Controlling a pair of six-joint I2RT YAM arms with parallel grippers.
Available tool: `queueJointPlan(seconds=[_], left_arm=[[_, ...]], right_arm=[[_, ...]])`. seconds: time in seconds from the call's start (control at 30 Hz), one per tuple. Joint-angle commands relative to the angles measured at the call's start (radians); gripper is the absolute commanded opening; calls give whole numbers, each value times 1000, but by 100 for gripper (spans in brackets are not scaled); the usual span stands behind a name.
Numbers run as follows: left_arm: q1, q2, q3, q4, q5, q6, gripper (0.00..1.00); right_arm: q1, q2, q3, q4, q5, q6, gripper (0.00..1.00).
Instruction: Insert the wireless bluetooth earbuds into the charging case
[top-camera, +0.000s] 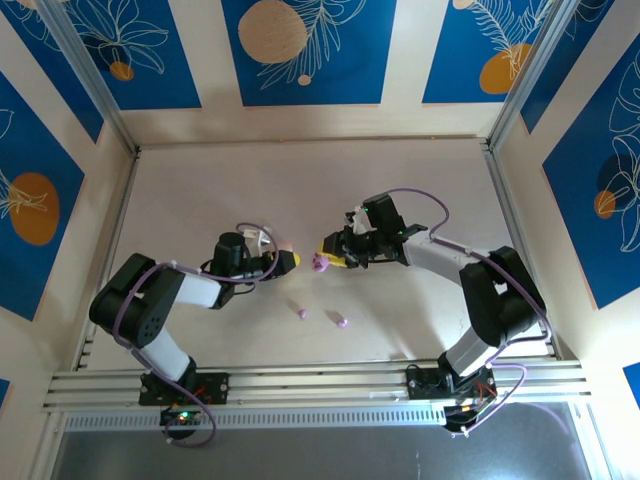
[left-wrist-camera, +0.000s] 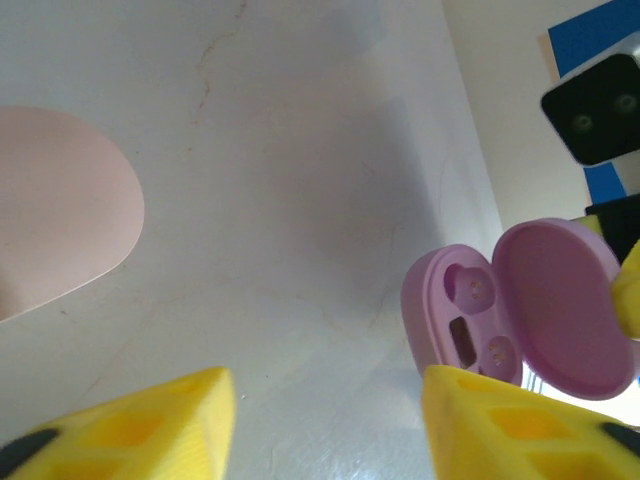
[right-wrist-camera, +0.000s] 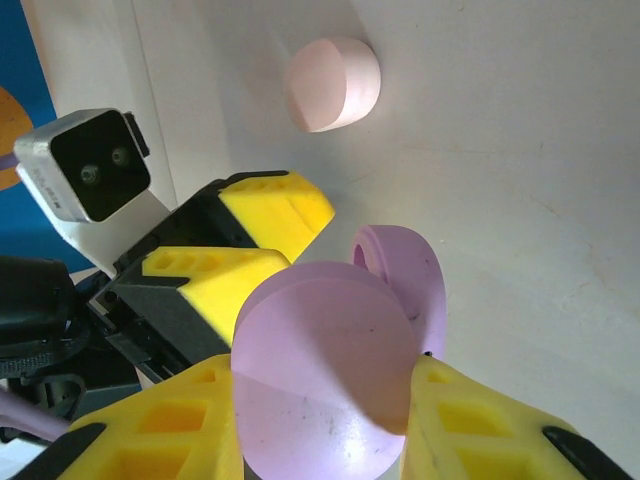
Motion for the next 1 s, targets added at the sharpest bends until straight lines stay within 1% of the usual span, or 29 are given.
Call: queueJointPlan(seconds=[0.0, 0.03, 0.17, 0.23, 0.73, 0.97], left_arm=[[0, 11, 5, 60, 40, -3, 41], [-4, 16, 8, 63, 43, -4, 38], [-14, 41, 21, 65, 50, -9, 31], [-15, 44, 24, 58, 50, -8, 29], [-42, 91, 80, -49, 35, 30, 27], [-45, 109, 96, -79, 36, 35, 27]], right_arm=[[-3, 42, -23, 55, -65, -9, 31], [-3, 52, -23, 70, -73, -4, 31], [-1, 103, -17, 113, -106, 5, 31], [-1, 127, -17, 141, -130, 13, 31], [0, 253, 9, 228, -220, 31, 32], [-1, 289, 18, 255, -238, 45, 33]])
